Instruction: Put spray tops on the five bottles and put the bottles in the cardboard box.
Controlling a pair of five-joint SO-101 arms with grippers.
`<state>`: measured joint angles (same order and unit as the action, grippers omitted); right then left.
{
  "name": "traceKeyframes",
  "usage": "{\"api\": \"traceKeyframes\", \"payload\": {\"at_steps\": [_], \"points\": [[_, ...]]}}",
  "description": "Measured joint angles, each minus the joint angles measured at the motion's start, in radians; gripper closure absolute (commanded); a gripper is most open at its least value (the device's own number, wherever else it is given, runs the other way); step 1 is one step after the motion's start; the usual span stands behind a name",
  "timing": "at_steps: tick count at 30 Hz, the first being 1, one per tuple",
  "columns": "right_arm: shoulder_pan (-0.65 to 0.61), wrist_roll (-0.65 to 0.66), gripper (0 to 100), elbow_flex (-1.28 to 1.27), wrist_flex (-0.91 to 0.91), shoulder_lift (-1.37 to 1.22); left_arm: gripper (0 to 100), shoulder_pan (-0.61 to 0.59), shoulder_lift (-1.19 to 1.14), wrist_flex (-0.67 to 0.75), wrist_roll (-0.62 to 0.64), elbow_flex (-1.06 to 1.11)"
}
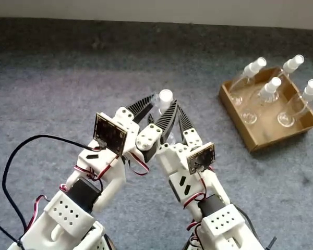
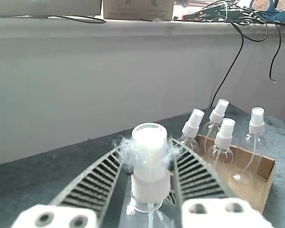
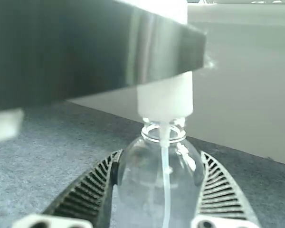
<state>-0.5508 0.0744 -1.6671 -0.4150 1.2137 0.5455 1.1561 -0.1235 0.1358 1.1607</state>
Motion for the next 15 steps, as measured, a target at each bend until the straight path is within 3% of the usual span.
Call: {"api": "traceKeyframes", "payload": {"at_steps": [7,15], "points": [[0.000,0.000,84.0,0.000,0.023,0.000,94,0.000,-0.012,-0.021,-0.006,0.000],[0.002,0.000,84.0,0.000,0.023,-0.002,93,0.000,0.000,-0.115,-0.117,0.000]]}}
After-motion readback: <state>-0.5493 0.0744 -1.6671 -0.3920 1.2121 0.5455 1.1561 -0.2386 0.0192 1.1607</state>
